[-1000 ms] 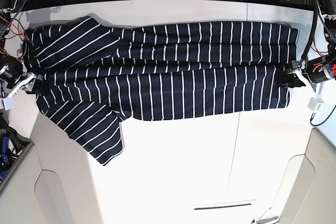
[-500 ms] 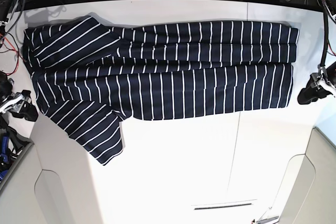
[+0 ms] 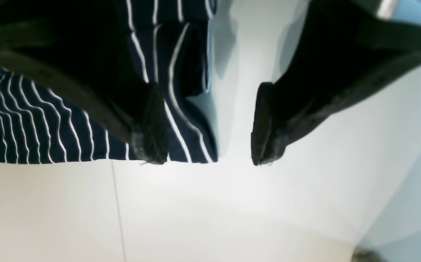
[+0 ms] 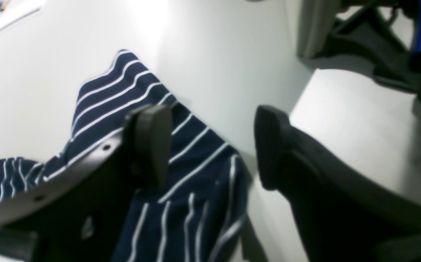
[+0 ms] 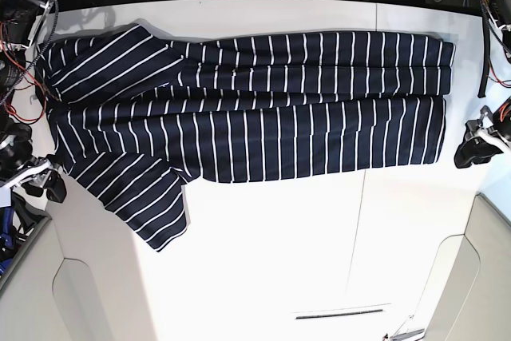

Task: Fold the T-shirt properly
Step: 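Release and regrasp the shirt's lower edge with both grippers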

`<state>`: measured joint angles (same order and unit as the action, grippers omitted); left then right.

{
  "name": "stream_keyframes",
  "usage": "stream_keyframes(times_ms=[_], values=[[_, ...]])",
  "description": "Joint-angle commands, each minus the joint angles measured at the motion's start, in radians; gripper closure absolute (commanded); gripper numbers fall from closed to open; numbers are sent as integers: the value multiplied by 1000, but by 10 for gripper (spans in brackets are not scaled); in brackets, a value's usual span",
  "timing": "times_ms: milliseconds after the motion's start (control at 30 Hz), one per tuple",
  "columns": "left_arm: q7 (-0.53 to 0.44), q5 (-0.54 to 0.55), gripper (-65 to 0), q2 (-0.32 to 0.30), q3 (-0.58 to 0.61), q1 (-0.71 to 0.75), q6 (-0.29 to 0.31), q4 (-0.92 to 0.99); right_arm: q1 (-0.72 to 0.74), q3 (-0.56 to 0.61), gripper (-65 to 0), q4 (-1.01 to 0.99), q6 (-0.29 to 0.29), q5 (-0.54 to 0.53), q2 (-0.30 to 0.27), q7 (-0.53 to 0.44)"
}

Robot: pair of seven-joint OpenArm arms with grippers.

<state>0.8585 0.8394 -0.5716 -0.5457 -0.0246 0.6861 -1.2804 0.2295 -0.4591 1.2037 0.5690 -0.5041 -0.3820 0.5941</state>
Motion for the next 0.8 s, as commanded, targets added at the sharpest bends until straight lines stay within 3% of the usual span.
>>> stream_keyframes(times_ms=[0,133,333,567,767], values=[[-21,11,-391,-24,14,-15,12,-12,31,-7,-360,-5,3,-15,-19,-36],[-36,-31,-391,-24,105,-29,11,-9,77,-7,-360,-114,3,-7,-19,-56],[-70,-121,-391,-24,208,-102,-40,66,132,-6,-361,-270,3,-6,-19,-101],[-77,-179,-391,-24,224,-222,-47,262,141,-6,-360,-340,5,11,-19,-106],[-73,-192,-391,-24,224,-238,-46,340,142,-6,-360,-340,7,11,-19,-126]])
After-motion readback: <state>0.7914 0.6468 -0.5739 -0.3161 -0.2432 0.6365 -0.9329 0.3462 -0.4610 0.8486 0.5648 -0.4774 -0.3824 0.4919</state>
